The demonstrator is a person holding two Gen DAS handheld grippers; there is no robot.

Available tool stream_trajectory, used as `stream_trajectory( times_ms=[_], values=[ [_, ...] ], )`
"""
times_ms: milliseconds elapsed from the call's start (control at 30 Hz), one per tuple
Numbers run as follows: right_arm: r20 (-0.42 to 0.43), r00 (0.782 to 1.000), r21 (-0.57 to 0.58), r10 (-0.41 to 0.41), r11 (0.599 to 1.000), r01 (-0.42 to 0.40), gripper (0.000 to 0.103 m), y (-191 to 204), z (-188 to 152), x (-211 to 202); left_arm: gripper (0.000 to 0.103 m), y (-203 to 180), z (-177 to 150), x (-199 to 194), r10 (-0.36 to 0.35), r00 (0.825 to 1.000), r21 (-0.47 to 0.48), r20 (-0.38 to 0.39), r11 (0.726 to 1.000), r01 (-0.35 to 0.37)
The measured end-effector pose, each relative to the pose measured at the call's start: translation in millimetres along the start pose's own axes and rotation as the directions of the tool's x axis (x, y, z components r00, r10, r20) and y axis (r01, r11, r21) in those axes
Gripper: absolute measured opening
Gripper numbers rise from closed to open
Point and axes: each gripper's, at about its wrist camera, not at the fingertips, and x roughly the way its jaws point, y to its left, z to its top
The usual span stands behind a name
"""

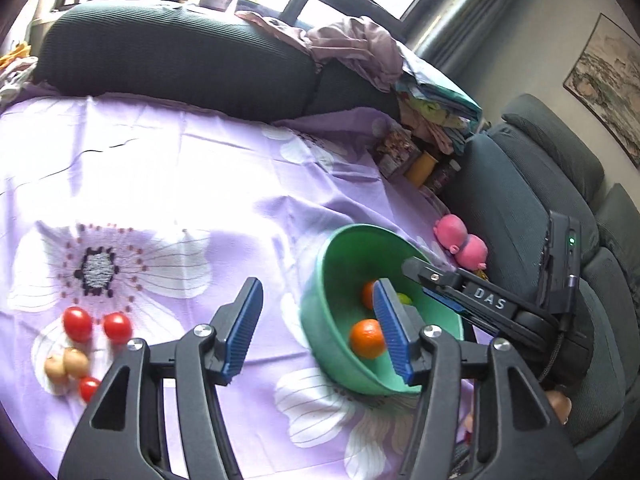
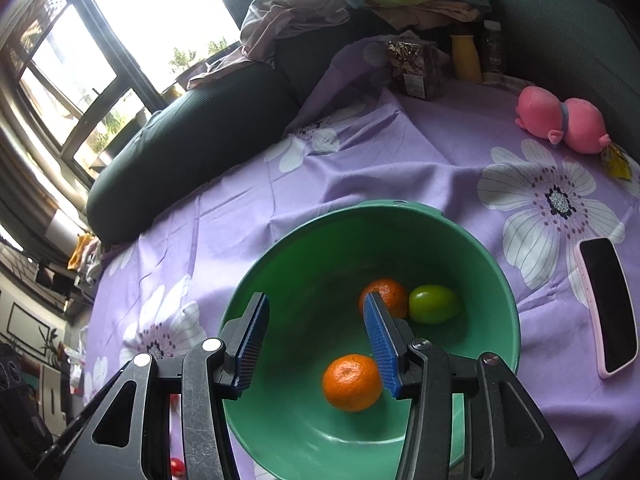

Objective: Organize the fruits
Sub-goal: 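Move the right tool to the cherry tomatoes and close on one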

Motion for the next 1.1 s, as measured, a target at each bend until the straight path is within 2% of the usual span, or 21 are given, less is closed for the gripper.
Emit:
stream_trajectory(
  times_ms=[100, 167, 267, 400, 433, 567, 700, 800, 867, 967, 1100],
  values=[
    [-0.002, 1.000, -0.019, 0.018, 1.000, -0.018, 0.049, 9.2, -0.7, 1.1, 0.058, 26.4, 0.0, -14.6, 0.115, 0.993, -0.027, 0.020, 0.993, -0.115],
    [0.001, 1.000, -0.038, 0.023, 0.999, -0.023, 0.049, 18.2, -2.0, 1.1, 0.059, 45.2, -2.3, -22.8, 0.194, 0.980, -0.055, 0.033, 0.980, -0.192],
    [0.007, 1.000, -0.087, 0.008, 0.996, -0.008, 0.049, 37.4, -6.1, 5.0, 0.060, 74.2, -6.8, -31.1, 0.298, 0.954, -0.106, 0.037, 0.950, -0.293],
    [-0.002, 1.000, -0.166, -0.001, 0.986, 0.001, 0.049, 67.0, -14.7, 13.7, 0.060, 107.1, -13.1, -34.8, 0.426, 0.904, -0.167, 0.030, 0.894, -0.415],
    [-0.004, 1.000, -0.184, 0.004, 0.983, -0.005, 0.049, 74.1, -17.3, 15.5, 0.060, 114.9, -14.7, -35.9, 0.442, 0.897, -0.183, 0.025, 0.884, -0.431],
    [-0.027, 0.999, -0.264, 0.030, 0.964, -0.036, 0.049, 103.5, -30.4, 23.6, 0.060, 141.7, -16.7, -36.3, 0.479, 0.878, -0.233, -0.009, 0.853, -0.468],
    [-0.071, 0.996, -0.336, 0.049, 0.939, -0.070, 0.049, 129.5, -47.1, 32.9, 0.060, 158.5, -17.1, -38.7, 0.460, 0.887, -0.281, -0.035, 0.848, -0.450],
    [-0.133, 0.987, -0.374, 0.089, 0.918, -0.133, 0.049, 148.1, -61.7, 40.8, 0.060, 164.6, -16.8, -42.1, 0.467, 0.883, -0.300, -0.039, 0.838, -0.456],
    [-0.189, 0.976, -0.391, 0.112, 0.903, -0.179, 0.049, 160.0, -72.8, 47.5, 0.060, 166.9, -16.8, -45.1, 0.476, 0.879, -0.311, -0.039, 0.830, -0.463],
    [-0.275, 0.951, -0.413, 0.138, 0.877, -0.247, 0.049, 175.0, -88.4, 56.5, 0.060, 174.1, -16.1, -52.0, 0.472, 0.881, -0.341, -0.033, 0.823, -0.454],
    [-0.385, 0.900, -0.395, 0.204, 0.845, -0.361, 0.049, 189.0, -108.2, 62.8, 0.059, 183.9, -16.9, -61.2, 0.490, 0.871, -0.383, -0.030, 0.800, -0.463]
  ],
)
